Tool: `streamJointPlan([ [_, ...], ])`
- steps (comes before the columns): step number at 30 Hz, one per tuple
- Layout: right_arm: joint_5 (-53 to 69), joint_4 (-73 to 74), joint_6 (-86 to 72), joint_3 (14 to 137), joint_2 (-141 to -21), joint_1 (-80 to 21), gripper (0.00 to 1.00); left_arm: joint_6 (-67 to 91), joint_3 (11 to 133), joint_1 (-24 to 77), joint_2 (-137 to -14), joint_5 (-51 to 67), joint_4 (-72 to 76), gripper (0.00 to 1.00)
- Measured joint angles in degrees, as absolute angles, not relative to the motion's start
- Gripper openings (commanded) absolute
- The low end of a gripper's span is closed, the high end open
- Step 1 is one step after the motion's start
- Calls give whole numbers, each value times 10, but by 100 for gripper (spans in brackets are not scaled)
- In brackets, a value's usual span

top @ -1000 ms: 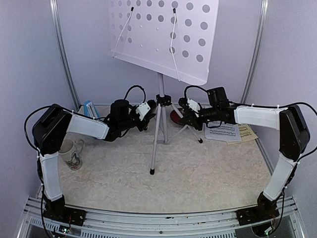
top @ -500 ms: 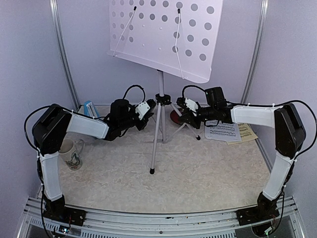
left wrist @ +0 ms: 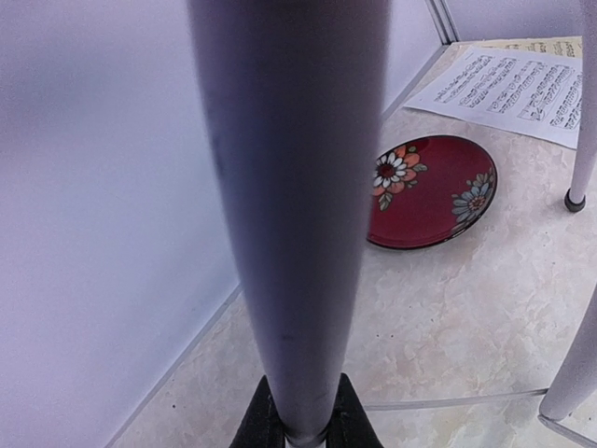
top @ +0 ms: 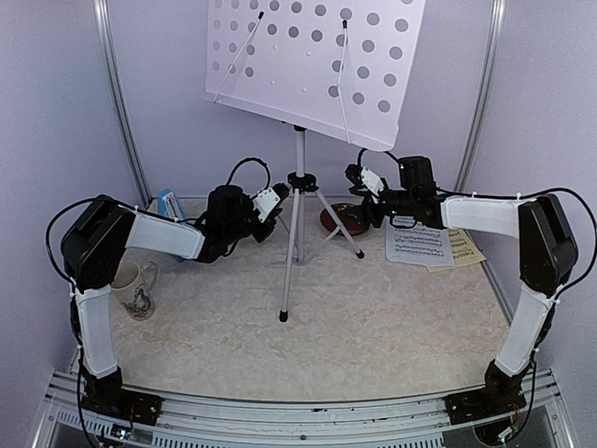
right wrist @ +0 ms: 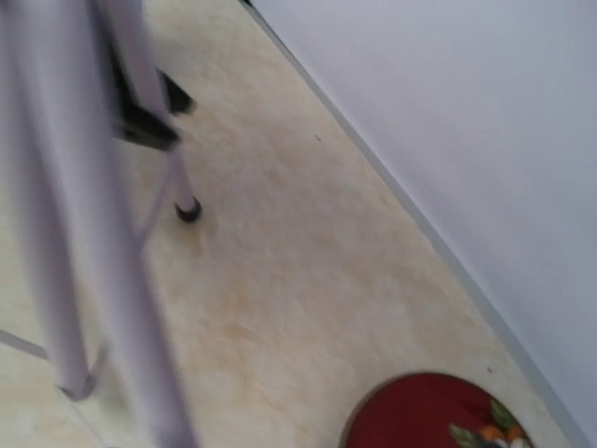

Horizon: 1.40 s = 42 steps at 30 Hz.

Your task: Set up the instrument practice props

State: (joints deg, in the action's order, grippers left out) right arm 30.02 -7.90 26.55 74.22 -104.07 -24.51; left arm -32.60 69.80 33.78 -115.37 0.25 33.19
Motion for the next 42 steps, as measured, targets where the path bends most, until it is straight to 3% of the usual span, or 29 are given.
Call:
streamJointPlan([
  [4,312,-118,245,701,-1018,-256,87,-324,698,341,-1153,-8,332,3],
  [7,313,-142,234,657,-1002,-258,85,-321,695,342,-1152,-13,333,44],
  [11,313,-159,218,607,-995,-260,86,-300,671,336,-1132,-15,325,57],
  [25,280,-185,197,554,-990,-252,72,-92,422,371,-864,1,391,58],
  [35,282,-187,223,597,-1049,-248,67,52,337,453,-869,65,387,60],
  [42,281,-187,234,630,-1084,-248,58,119,352,471,-955,102,400,56],
])
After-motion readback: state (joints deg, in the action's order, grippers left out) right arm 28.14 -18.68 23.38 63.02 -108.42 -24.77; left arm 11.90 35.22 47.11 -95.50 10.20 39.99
